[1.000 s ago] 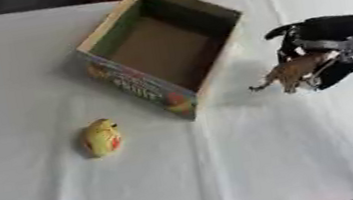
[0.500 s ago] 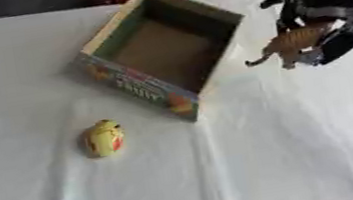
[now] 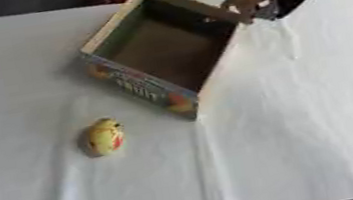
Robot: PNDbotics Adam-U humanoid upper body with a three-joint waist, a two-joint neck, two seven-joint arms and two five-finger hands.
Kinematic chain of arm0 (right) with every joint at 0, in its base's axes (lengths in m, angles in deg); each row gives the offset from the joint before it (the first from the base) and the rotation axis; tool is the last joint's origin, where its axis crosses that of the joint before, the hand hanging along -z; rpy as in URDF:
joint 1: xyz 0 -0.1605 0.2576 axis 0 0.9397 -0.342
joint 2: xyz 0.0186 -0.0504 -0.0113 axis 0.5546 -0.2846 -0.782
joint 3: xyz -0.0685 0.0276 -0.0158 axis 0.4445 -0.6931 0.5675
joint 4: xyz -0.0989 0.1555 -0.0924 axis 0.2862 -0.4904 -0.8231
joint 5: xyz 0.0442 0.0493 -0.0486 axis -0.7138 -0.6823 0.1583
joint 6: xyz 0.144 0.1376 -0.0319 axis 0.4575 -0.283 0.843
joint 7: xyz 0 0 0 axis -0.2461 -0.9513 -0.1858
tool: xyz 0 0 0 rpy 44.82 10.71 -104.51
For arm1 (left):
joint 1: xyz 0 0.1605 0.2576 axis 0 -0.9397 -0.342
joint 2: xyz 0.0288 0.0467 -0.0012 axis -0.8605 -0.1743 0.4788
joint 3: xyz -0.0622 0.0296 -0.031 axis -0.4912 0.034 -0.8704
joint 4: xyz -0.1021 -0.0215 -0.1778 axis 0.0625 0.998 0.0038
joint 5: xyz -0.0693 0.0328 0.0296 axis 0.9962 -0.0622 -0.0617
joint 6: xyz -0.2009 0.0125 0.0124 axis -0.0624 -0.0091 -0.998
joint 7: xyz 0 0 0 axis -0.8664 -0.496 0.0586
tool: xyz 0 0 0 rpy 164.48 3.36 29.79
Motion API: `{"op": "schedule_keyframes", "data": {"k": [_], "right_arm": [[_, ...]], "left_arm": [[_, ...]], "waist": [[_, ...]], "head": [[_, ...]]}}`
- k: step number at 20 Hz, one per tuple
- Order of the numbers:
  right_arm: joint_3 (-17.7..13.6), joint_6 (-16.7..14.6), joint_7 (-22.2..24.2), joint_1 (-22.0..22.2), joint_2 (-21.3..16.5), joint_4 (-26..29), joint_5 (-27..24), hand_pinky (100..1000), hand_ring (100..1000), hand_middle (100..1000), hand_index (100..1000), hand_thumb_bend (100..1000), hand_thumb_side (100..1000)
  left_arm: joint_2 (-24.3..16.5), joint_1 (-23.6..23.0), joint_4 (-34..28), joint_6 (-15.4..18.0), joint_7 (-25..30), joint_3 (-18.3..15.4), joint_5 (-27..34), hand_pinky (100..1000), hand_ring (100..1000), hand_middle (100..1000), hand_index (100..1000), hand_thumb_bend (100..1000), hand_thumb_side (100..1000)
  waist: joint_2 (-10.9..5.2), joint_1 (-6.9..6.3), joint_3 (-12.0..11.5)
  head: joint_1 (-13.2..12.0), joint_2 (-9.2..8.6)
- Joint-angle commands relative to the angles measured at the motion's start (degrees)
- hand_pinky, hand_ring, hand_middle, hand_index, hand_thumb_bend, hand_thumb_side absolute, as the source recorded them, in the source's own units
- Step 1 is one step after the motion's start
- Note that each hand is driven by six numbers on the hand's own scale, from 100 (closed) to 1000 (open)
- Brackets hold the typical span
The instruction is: Pick up objects on the table and place them in the box.
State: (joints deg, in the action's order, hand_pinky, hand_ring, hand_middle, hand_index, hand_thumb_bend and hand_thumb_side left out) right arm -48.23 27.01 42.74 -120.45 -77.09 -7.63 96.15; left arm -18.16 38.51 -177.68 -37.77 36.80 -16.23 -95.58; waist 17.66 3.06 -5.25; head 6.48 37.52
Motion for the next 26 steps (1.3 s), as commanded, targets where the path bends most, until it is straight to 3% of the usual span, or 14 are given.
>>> {"op": "schedule_keyframes", "data": {"k": [1, 6, 10, 18, 26], "right_arm": [[-1.89, -1.38, -0.56, -3.17, 2.21, -3.62, 2.64, 325, 1000, 100, 126, 100, 148], [-3.85, -2.85, -3.23, -5.93, 6.56, -9.29, 8.17, 327, 1000, 100, 126, 100, 149], [-4.4, -4.27, -5.18, -6.34, 7.44, -11.5, 10.69, 327, 1000, 100, 126, 100, 149], [-8.45, -0.58, -10.03, -8.54, 14.48, -19.21, 16.35, 339, 1000, 100, 146, 100, 162], [-9.68, -1.78, -13.57, -8.55, 17.75, -23.05, 21.83, 362, 1000, 100, 176, 100, 166]], "left_arm": [[-1.76, 0.92, -0.95, 0.11, 0.58, 0.17, 0.38, 594, 635, 642, 715, 100, 781], [-1.79, 1.73, -0.95, 0.33, 1.07, 0.46, 0.87, 594, 635, 643, 715, 100, 781], [-1.79, 1.81, -0.95, 0.37, 1.22, 0.45, 1.01, 594, 635, 643, 715, 100, 781], [-1.29, 4.42, -0.95, 0.55, 2.86, 1.76, 2.04, 596, 634, 642, 714, 100, 783], [-0.71, 5.5, -0.95, 0.44, 3.45, 1.94, 2.33, 596, 634, 641, 714, 100, 785]], "waist": [[-0.83, -0.01, -0.46], [-0.31, 0.24, -1.82], [-0.25, 0.26, -1.96], [2.18, 0.94, -5.41], [3.62, 1.38, -6.78]], "head": [[0.81, -0.45], [2.2, -1.03], [2.36, -1.09], [5.61, -3.19], [6.54, -3.97]]}}
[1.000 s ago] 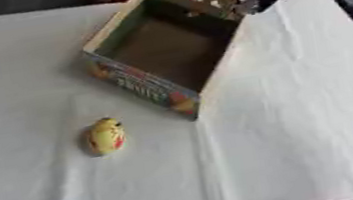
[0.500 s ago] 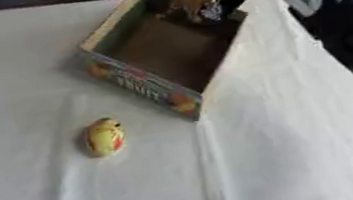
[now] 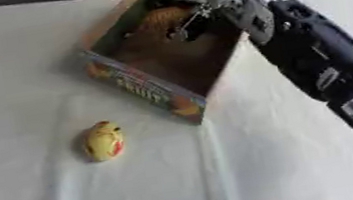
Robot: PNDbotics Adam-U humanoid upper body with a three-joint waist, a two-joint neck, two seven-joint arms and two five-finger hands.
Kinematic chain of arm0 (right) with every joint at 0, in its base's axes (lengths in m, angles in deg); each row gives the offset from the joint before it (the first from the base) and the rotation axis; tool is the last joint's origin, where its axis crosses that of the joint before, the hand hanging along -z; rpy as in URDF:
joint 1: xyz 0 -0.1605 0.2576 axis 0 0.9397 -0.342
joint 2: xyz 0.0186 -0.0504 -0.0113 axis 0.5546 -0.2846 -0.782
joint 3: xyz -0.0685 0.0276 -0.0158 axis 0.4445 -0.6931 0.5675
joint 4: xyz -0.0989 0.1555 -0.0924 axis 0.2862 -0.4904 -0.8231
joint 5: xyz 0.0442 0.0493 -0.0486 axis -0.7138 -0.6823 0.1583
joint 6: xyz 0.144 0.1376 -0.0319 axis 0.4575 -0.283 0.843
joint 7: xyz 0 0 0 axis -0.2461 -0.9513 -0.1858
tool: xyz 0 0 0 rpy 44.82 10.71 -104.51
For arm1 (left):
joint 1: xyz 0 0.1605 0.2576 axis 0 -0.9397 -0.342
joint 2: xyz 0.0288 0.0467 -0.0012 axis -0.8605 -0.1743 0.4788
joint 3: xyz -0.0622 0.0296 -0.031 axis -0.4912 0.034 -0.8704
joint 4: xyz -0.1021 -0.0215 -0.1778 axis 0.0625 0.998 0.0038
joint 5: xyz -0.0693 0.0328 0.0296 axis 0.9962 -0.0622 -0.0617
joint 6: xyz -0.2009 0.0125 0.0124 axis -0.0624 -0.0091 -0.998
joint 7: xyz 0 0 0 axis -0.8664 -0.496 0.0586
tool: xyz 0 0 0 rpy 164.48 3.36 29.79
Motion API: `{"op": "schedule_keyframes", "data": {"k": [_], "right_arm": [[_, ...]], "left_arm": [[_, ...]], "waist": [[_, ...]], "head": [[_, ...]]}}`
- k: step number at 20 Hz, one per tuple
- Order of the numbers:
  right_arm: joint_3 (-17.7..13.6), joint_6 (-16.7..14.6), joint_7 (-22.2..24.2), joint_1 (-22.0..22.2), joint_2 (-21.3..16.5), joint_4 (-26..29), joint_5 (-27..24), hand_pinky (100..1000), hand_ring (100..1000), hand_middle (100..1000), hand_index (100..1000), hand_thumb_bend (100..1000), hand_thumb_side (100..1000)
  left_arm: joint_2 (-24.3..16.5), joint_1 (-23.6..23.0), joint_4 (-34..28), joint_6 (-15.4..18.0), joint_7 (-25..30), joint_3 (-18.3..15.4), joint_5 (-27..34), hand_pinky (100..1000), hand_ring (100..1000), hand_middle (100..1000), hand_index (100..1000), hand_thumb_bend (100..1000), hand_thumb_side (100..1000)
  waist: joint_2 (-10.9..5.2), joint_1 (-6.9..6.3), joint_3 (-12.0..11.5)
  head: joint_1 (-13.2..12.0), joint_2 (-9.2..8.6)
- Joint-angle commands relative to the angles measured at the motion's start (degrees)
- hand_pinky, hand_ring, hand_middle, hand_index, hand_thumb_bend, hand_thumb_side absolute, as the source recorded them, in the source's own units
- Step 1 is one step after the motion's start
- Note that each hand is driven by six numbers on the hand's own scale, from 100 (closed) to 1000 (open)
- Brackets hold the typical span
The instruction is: Pick up objects on the table and place them in the box.
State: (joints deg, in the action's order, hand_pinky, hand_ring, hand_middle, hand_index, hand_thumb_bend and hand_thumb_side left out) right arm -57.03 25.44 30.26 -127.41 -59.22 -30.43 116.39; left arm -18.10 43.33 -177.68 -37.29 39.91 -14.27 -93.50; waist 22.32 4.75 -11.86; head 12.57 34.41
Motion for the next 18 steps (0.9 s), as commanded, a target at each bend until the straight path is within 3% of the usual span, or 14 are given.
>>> {"op": "schedule_keyframes", "data": {"k": [1, 4, 5, 6, 13, 14, 16, 18], "right_arm": [[-0.89, -0.18, -1.39, -1.46, 0.25, -0.63, 2.36, 372, 1000, 102, 187, 100, 167], [-0.73, -0.75, -1.61, -1.05, 1.05, -1.71, 4.69, 446, 1000, 219, 318, 100, 110], [-0.35, -1.39, -1.07, -0.98, 1.21, -2.02, 5.45, 500, 1000, 300, 422, 100, 100], [-0.22, -2.15, -0.35, -1.01, 1.27, -2.17, 5.98, 570, 1000, 395, 526, 100, 188], [-1.23, -6.24, 2.92, -1.24, 0.89, -1.66, 6.85, 570, 1000, 395, 526, 100, 188], [-1.29, -6.35, 2.98, -1.27, 0.88, -1.67, 6.9, 784, 1000, 812, 843, 100, 589], [0.19, -7.38, 3.97, -1.88, 0.56, -0.14, 7.68, 802, 1000, 844, 873, 119, 655], [1.49, -8.86, 5.44, -1.88, -0.4, 2.01, 7.84, 816, 1000, 873, 902, 271, 707]], "left_arm": [[-0.69, 0.77, -0.95, -0.06, 0.38, 0.01, 0.29, 596, 634, 641, 714, 100, 785], [-0.63, 0.91, -0.95, -0.07, 0.41, -0.03, 0.37, 596, 634, 641, 713, 100, 783], [-0.63, 0.92, -0.95, -0.08, 0.36, -0.09, 0.39, 596, 634, 641, 712, 100, 782], [-0.63, 0.9, -0.95, -0.1, 0.3, -0.13, 0.4, 596, 634, 641, 712, 100, 782], [-0.59, 0.78, -0.95, -0.24, 0.16, -0.18, 0.37, 596, 634, 641, 712, 100, 782], [-0.59, 0.78, -0.95, -0.25, 0.16, -0.18, 0.37, 596, 635, 640, 711, 100, 781], [-0.52, 0.37, -0.95, -0.38, 0.05, -0.25, 0.46, 596, 635, 640, 711, 100, 780], [-0.5, 0.09, -0.95, -0.42, -0.13, -0.41, 0.48, 596, 635, 640, 711, 100, 780]], "waist": [[-0.95, -0.32, -0.27], [-0.84, -0.33, -0.46], [-0.86, -0.32, -0.46], [-0.88, -0.33, -0.42], [-0.95, -0.33, -0.22], [-0.97, -0.33, -0.21], [-1.54, -0.48, 0.34], [-1.78, -0.65, 0.64]], "head": [[0.59, -0.92], [0.75, -0.9], [0.69, -0.75], [0.64, -0.63], [0.51, -0.32], [0.55, -0.26], [1.2, 1.11], [1.41, 1.49]]}}
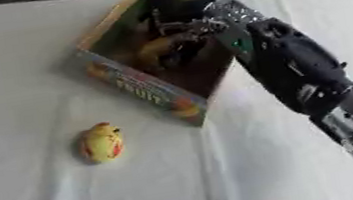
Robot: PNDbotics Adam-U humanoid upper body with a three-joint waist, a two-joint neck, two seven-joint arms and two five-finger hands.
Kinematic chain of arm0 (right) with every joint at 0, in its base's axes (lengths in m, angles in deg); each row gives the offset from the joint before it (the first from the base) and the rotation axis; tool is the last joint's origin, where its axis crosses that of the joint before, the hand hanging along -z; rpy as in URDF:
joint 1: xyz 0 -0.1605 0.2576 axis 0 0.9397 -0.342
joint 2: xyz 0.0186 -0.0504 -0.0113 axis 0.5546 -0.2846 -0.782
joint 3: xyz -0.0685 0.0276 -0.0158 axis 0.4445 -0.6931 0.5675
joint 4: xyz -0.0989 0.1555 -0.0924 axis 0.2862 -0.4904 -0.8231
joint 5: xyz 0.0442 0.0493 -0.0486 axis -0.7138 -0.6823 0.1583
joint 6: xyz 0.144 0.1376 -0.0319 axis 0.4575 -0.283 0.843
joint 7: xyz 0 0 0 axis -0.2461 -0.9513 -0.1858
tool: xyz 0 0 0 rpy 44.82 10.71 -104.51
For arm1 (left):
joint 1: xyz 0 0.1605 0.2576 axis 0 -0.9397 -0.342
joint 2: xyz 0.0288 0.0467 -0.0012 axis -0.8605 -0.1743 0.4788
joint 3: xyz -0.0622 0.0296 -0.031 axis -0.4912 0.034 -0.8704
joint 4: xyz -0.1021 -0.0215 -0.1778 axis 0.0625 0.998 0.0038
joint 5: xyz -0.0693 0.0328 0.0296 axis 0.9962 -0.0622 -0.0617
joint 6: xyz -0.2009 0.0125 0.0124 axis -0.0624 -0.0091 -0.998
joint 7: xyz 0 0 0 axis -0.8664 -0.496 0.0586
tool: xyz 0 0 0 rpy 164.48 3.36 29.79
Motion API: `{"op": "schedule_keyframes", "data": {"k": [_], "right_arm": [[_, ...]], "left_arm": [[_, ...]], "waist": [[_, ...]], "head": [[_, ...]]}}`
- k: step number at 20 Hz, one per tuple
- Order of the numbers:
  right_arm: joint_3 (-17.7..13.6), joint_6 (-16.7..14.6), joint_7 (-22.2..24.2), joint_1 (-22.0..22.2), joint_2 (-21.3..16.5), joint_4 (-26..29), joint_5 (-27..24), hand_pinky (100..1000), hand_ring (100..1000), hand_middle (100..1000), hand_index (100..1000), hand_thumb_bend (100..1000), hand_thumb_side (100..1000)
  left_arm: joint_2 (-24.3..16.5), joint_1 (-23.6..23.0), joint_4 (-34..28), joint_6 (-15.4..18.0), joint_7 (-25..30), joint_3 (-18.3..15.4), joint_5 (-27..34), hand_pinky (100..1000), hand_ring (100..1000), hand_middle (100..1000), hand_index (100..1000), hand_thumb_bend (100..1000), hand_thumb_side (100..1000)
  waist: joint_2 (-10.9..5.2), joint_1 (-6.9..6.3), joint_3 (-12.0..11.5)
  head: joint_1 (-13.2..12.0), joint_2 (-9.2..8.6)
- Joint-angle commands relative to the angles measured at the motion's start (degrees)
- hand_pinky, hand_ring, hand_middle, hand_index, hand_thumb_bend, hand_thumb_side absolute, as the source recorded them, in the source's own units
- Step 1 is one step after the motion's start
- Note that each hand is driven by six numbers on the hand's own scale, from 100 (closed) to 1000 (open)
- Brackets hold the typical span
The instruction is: Pick up objects on the table and place them in the box.
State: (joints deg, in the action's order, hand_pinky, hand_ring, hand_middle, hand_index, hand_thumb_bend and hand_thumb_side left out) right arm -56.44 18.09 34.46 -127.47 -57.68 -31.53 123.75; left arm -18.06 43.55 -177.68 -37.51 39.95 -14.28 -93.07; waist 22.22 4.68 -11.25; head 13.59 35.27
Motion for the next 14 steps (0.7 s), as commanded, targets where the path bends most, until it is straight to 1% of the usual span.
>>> {"op": "schedule_keyframes", "data": {"k": [1, 2, 3, 6, 8, 10, 12, 13, 14], "right_arm": [[1.0, -2.32, 1.99, -1.83, -2.47, 3.99, 0.61, 826, 1000, 895, 921, 379, 729], [0.89, -3.16, 2.55, -1.85, -2.92, 4.72, 0.91, 831, 1000, 905, 932, 433, 733], [0.59, -4.04, 2.84, -1.88, -3.29, 5.24, 1.34, 834, 1000, 915, 944, 464, 733], [-0.37, -6.48, 2.68, -1.9, -3.99, 5.76, 3.05, 843, 1000, 928, 968, 523, 726], [-0.71, -7.79, 2.31, -1.87, -4.29, 5.92, 3.91, 842, 1000, 925, 967, 528, 718], [-1.07, -8.66, 1.93, -1.85, -4.52, 6.21, 4.16, 839, 1000, 917, 961, 513, 709], [-1.32, -9.21, 1.44, -1.78, -4.8, 6.93, 3.42, 836, 1000, 909, 956, 492, 707], [-1.41, -9.38, 1.08, -1.72, -5.09, 7.66, 2.76, 833, 1000, 902, 950, 455, 701], [-1.38, -9.43, 0.87, -1.6, -5.4, 8.37, 2.02, 833, 1000, 902, 950, 455, 701]], "left_arm": [[-0.52, -0.24, -0.96, -0.22, -0.25, -0.44, 0.07, 596, 635, 640, 711, 100, 780], [-0.51, -0.33, -0.96, -0.23, -0.28, -0.45, 0.09, 596, 635, 640, 711, 100, 780], [-0.48, -0.37, -0.96, -0.28, -0.3, -0.44, 0.1, 596, 635, 640, 711, 100, 780], [-0.4, -0.48, -0.96, -0.38, -0.3, -0.43, 0.11, 596, 635, 640, 710, 100, 779], [-0.38, -0.64, -0.96, -0.42, -0.35, -0.49, 0.12, 596, 634, 639, 710, 100, 778], [-0.36, -0.81, -0.96, -0.46, -0.39, -0.52, 0.14, 596, 635, 640, 710, 100, 777], [-0.31, -1.01, -0.96, -0.52, -0.41, -0.56, 0.16, 596, 635, 640, 710, 100, 777], [-0.27, -1.17, -0.96, -0.57, -0.43, -0.59, 0.15, 596, 635, 640, 710, 100, 777], [-0.25, -1.29, -0.96, -0.61, -0.44, -0.61, 0.13, 596, 635, 640, 710, 100, 777]], "waist": [[-1.78, -0.65, 0.14], [-1.85, -0.68, 0.24], [-1.9, -0.7, 0.33], [-2.04, -0.77, 0.48], [-2.19, -0.88, 0.59], [-2.38, -0.98, 0.76], [-2.63, -1.08, 1.01], [-2.8, -1.18, 1.2], [-2.89, -1.23, 1.32]], "head": [[0.38, 0.76], [0.33, 0.84], [0.29, 0.84], [0.12, 0.86], [-0.2, 0.97], [-0.65, 1.07], [-1.02, 1.19], [-1.28, 1.35], [-1.44, 1.45]]}}
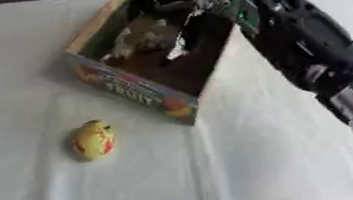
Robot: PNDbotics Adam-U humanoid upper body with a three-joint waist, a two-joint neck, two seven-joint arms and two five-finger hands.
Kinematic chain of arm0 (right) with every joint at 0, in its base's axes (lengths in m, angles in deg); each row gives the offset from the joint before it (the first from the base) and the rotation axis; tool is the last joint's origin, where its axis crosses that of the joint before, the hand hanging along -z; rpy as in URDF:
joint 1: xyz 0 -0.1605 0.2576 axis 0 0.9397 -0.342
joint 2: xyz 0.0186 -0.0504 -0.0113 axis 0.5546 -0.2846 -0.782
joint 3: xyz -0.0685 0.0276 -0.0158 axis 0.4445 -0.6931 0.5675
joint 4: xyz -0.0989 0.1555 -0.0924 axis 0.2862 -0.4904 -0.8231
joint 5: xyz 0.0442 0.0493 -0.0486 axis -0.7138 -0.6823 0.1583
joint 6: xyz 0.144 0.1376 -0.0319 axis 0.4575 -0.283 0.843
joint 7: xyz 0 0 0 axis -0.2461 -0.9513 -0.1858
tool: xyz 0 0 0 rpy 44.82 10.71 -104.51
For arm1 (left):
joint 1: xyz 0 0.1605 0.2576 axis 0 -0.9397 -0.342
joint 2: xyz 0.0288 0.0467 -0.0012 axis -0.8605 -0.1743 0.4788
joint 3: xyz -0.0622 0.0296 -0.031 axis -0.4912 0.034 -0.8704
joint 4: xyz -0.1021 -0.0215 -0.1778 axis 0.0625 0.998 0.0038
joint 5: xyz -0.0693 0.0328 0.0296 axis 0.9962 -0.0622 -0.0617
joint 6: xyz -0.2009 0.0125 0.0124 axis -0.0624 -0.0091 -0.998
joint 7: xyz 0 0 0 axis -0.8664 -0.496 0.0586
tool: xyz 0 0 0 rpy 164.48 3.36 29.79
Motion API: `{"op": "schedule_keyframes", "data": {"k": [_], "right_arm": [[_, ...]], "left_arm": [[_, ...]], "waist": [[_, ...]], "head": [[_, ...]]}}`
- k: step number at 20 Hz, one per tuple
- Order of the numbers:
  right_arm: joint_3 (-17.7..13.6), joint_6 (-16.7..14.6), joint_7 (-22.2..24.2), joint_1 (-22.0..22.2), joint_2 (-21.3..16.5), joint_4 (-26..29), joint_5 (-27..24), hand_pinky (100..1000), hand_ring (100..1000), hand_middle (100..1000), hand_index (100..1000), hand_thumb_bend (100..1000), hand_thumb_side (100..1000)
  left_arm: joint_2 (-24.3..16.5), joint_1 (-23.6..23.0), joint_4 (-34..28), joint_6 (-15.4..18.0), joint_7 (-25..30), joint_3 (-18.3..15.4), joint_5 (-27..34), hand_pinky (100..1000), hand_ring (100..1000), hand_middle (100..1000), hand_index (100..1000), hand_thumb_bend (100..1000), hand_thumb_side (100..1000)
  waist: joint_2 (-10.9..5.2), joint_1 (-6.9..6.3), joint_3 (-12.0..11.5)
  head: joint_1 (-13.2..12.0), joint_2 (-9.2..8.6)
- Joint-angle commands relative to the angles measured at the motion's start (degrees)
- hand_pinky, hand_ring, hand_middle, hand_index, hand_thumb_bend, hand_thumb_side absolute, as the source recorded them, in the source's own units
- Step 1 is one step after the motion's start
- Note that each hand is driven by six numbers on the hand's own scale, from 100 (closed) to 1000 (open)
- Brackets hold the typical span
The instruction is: Pick up objects on the table and place them in the box.
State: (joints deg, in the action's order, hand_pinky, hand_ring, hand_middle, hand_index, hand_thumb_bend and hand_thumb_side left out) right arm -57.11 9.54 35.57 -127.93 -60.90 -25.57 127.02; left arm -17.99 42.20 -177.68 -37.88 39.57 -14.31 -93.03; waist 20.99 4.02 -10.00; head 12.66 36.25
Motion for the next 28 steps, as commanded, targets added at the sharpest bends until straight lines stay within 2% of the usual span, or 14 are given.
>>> {"op": "schedule_keyframes", "data": {"k": [1, 2, 3, 4, 6, 7, 8, 9, 16, 20, 28], "right_arm": [[-0.59, -0.79, -0.2, -1.05, -2.41, 2.95, -1.98, 833, 1000, 902, 950, 455, 701], [-0.46, -0.64, 0.02, -0.99, -2.57, 3.35, -2.62, 833, 1000, 902, 950, 455, 701], [-0.5, -0.37, 0.24, -1.07, -2.83, 3.82, -3.27, 820, 1000, 877, 937, 356, 722], [-1.14, -0.15, -0.03, -1.21, -3.56, 4.67, -3.96, 819, 1000, 875, 936, 348, 725], [-3.22, -0.63, -1.31, -0.6, -5.48, 7.05, -5.56, 814, 1000, 861, 929, 277, 752], [-4.15, -0.76, -2.1, -0.01, -6.42, 8.38, -6.4, 808, 1000, 850, 920, 186, 792], [-5.01, -0.76, -2.96, 0.74, -7.41, 9.81, -7.29, 806, 1000, 847, 917, 166, 798], [-5.59, -0.54, -3.83, 1.51, -8.29, 11.23, -8.17, 795, 1000, 834, 905, 100, 811], [-9.0, 3.38, -9.83, 8.63, -13.58, 21.0, -14.18, 755, 1000, 768, 860, 100, 804], [-11.08, 7.02, -13.52, 14.4, -15.65, 26.99, -17.87, 743, 1000, 744, 854, 100, 749], [-15.08, 14.54, -21.04, 26.61, -16.69, 39.21, -25.39, 733, 1000, 704, 836, 100, 820]], "left_arm": [[-0.31, 0.0, -0.96, -0.26, -0.08, -0.59, 0.07, 596, 635, 640, 710, 100, 777], [-0.31, -0.03, -0.96, -0.27, -0.09, -0.6, 0.05, 596, 635, 640, 710, 100, 777], [-0.3, -0.12, -0.96, -0.3, -0.12, -0.62, 0.05, 596, 636, 641, 711, 100, 777], [-0.3, -0.49, -0.96, -0.38, -0.2, -0.73, 0.04, 596, 636, 641, 711, 100, 776], [-0.36, -1.01, -0.96, -0.46, -0.38, -0.93, -0.03, 596, 636, 641, 711, 100, 776], [-0.38, -1.13, -0.96, -0.46, -0.45, -0.98, -0.05, 596, 637, 642, 711, 100, 775], [-0.39, -1.24, -0.96, -0.45, -0.53, -1.04, -0.07, 596, 637, 642, 711, 100, 775], [-0.39, -1.35, -0.96, -0.44, -0.61, -1.09, -0.08, 595, 637, 643, 712, 100, 774], [-0.35, -1.66, -0.96, -0.45, -0.97, -1.28, 0.05, 595, 639, 646, 717, 100, 773], [-0.44, -1.56, -0.96, -0.25, -1.13, -1.42, 0.07, 594, 639, 648, 721, 100, 770], [-0.85, -1.54, -0.96, -0.16, -1.52, -1.89, -0.4, 592, 641, 654, 736, 100, 771]], "waist": [[-1.71, -0.59, 0.12], [-1.74, -0.6, 0.15], [-1.89, -0.7, 0.3], [-2.34, -0.96, 0.93], [-2.89, -1.33, 1.98], [-3.07, -1.47, 2.34], [-3.23, -1.64, 2.7], [-3.36, -1.81, 3.0], [-4.05, -3.14, 4.99], [-4.04, -3.9, 5.96], [-3.68, -4.64, 7.96]], "head": [[-0.59, 0.51], [-0.63, 0.53], [-1.03, 0.7], [-1.92, 1.14], [-3.2, 1.6], [-3.61, 1.68], [-4.02, 1.74], [-4.41, 1.77], [-7.07, 1.96], [-8.49, 2.56], [-9.22, 2.99]]}}
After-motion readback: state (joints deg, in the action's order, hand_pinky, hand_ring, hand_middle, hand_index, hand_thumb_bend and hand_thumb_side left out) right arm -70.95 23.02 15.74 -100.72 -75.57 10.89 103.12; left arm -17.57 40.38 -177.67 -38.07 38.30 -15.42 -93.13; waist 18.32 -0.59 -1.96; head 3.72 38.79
